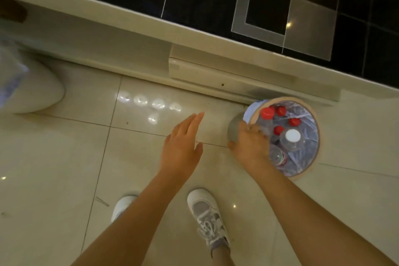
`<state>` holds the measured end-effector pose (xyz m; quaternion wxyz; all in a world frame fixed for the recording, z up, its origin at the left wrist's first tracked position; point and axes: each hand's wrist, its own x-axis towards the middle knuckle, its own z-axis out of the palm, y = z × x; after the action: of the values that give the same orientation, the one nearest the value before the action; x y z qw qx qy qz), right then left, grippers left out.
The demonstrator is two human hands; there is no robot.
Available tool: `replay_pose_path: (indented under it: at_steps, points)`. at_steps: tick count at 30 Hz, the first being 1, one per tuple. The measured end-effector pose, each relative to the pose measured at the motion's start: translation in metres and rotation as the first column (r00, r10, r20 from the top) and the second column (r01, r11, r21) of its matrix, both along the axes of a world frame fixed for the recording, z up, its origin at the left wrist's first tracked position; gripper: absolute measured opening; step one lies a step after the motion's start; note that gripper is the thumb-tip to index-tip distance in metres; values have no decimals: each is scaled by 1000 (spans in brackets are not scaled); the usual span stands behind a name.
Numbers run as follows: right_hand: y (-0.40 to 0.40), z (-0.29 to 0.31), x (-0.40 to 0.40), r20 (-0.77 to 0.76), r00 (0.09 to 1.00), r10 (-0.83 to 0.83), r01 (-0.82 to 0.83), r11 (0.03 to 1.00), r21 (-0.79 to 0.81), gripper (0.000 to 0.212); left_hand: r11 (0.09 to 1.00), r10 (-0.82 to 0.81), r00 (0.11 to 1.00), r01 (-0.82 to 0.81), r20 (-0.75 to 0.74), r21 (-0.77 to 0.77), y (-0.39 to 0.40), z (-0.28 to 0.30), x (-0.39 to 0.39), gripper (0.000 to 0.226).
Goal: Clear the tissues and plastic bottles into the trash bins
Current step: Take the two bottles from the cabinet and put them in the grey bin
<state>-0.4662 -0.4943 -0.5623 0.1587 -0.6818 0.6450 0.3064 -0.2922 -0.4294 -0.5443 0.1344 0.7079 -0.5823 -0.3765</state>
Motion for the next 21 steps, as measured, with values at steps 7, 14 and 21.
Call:
replay_pose_path:
  at_steps: [7,14,21]
  points:
    - [24,0,48,-28,996,83,-85,995,-61,51,1000,-28,1000,28,-4,-2,9,-19,31,76]
    - [30,-1,94,103,990,101,-97,994,-45,48,999,48,999,-48,-1,8,21,-25,58,77]
    - [44,8,164,209,939,272,-261,962,-82,45,992,124,990,-121,64,-43,23,-27,113,75]
